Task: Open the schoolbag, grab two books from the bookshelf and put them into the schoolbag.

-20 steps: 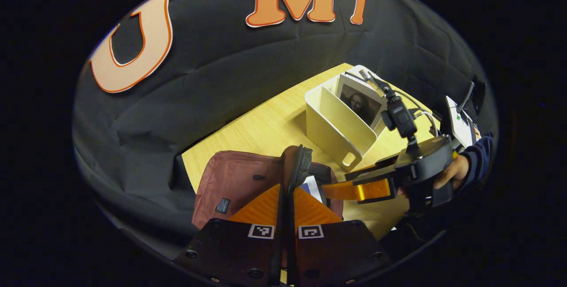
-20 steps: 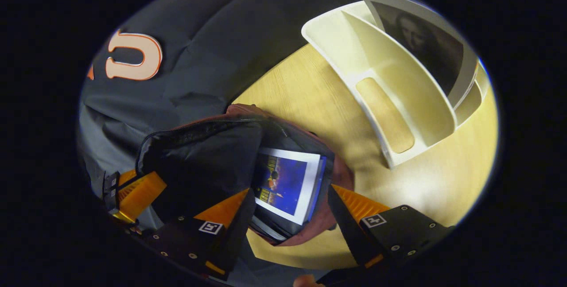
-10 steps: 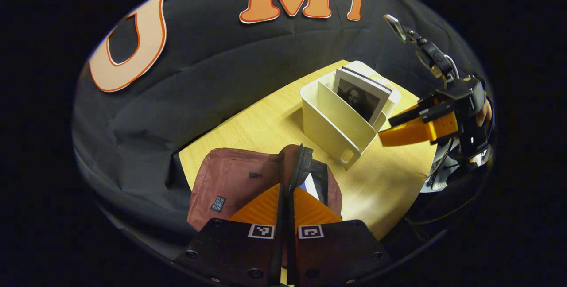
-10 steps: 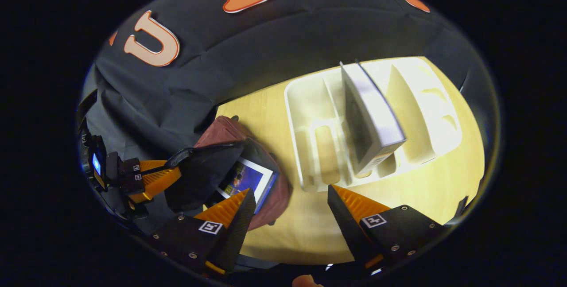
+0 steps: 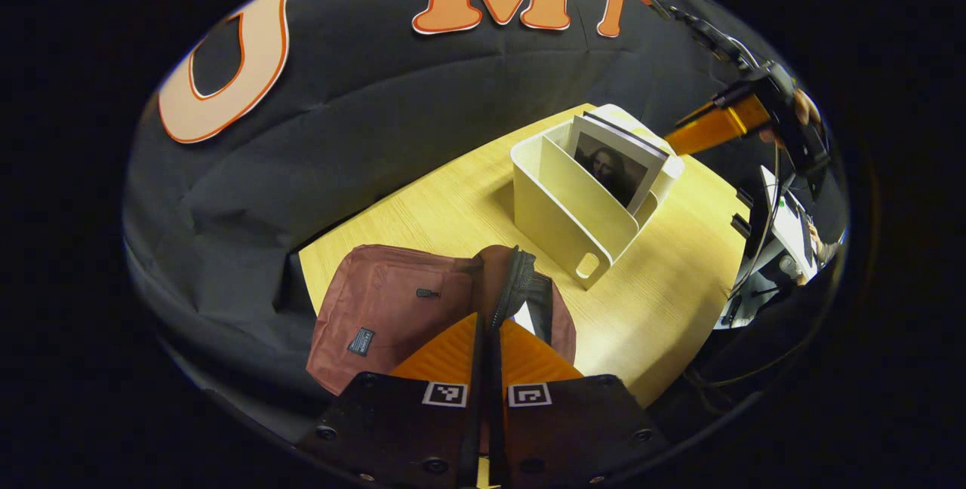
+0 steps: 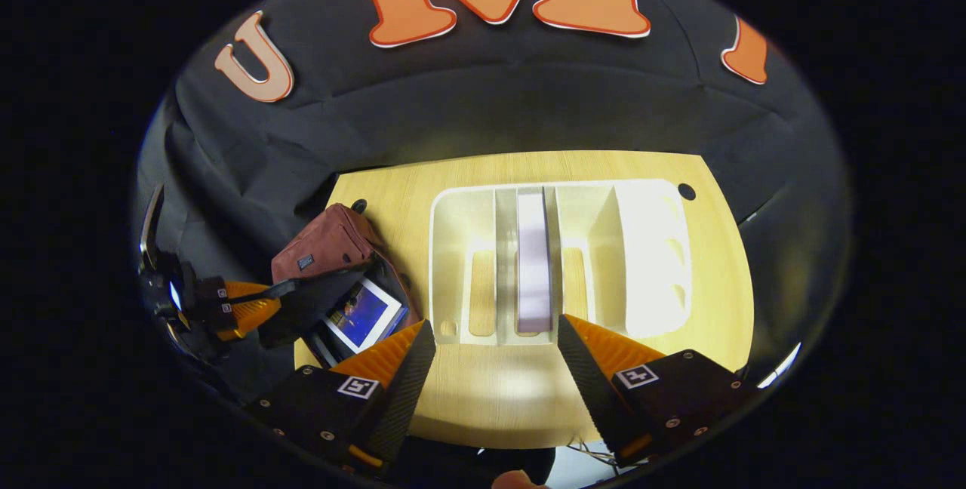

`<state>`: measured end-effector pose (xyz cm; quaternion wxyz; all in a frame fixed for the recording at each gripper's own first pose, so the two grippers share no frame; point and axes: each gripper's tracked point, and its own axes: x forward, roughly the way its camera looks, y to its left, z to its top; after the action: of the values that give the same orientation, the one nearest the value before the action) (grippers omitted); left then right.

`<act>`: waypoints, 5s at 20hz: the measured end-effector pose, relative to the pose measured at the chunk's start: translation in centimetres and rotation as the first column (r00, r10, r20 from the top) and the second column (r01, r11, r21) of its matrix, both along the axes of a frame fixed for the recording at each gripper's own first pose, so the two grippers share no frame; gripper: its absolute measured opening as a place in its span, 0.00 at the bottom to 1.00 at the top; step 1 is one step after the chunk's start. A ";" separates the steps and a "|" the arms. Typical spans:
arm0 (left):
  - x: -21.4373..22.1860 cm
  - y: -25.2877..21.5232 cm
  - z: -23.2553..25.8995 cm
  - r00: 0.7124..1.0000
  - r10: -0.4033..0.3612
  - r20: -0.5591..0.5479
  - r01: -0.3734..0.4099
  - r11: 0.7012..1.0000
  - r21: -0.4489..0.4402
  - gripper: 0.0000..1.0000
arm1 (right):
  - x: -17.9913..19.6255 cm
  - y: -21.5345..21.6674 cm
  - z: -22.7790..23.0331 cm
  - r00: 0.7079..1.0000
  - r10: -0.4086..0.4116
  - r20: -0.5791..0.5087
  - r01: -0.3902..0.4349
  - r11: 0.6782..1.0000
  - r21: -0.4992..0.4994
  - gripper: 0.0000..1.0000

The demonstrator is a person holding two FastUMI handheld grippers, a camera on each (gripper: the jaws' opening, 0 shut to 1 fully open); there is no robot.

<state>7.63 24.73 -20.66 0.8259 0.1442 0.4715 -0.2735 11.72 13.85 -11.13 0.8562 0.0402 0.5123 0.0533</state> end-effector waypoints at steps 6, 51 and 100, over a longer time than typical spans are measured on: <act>0.2 0.2 -0.9 0.999 0.026 -0.025 -0.027 1.000 -0.005 0.06 | 3.0 -1.3 -3.1 0.993 0.025 -0.114 -0.030 0.999 -0.044 0.98; 0.9 0.8 -1.6 0.999 0.010 -0.041 -0.010 1.000 -0.002 0.06 | -4.1 -0.3 8.2 0.995 -0.020 -0.095 0.041 0.975 0.220 0.30; -1.6 -0.6 2.4 0.998 -0.063 -0.022 0.063 0.998 -0.009 0.06 | -5.4 30.4 -17.9 0.946 -0.129 -0.298 0.290 0.747 0.599 0.80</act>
<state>6.04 24.18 -18.23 0.8121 0.1525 0.4750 -0.3027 6.36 44.21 -29.07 0.7249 0.3905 0.5544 0.1207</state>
